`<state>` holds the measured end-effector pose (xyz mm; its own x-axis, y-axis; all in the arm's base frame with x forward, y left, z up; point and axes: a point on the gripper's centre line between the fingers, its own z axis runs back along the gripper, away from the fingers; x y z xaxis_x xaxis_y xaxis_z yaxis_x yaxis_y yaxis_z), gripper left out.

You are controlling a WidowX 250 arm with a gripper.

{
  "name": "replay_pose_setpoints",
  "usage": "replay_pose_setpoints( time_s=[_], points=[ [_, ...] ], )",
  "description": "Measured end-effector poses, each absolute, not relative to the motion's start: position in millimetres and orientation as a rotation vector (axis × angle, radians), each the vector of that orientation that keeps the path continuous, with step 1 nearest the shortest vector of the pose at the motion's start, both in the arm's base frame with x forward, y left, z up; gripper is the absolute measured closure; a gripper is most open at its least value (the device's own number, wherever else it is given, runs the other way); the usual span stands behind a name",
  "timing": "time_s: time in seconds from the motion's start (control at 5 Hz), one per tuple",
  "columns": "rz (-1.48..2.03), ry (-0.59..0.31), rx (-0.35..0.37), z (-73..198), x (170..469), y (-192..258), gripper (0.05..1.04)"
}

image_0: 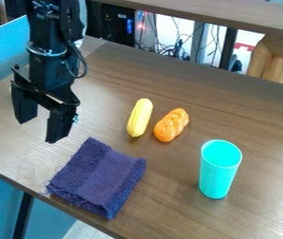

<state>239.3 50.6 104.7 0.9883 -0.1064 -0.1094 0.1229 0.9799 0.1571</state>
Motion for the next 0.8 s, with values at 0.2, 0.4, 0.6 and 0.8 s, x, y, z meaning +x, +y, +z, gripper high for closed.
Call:
replay_pose_setpoints(
  time_s=[0.2,0.4,0.6,0.8],
  points=[
    [-0.119,0.122,0.158,99.6,237.6,49.9,0.083],
    [-0.095,0.116,0.114,98.2,248.1,90.1,0.083],
    [0.006,0.087,0.089,96.3,254.5,131.6,0.083],
    [0.039,0.06,0.092,95.1,261.9,151.6,0.083]
  ],
)
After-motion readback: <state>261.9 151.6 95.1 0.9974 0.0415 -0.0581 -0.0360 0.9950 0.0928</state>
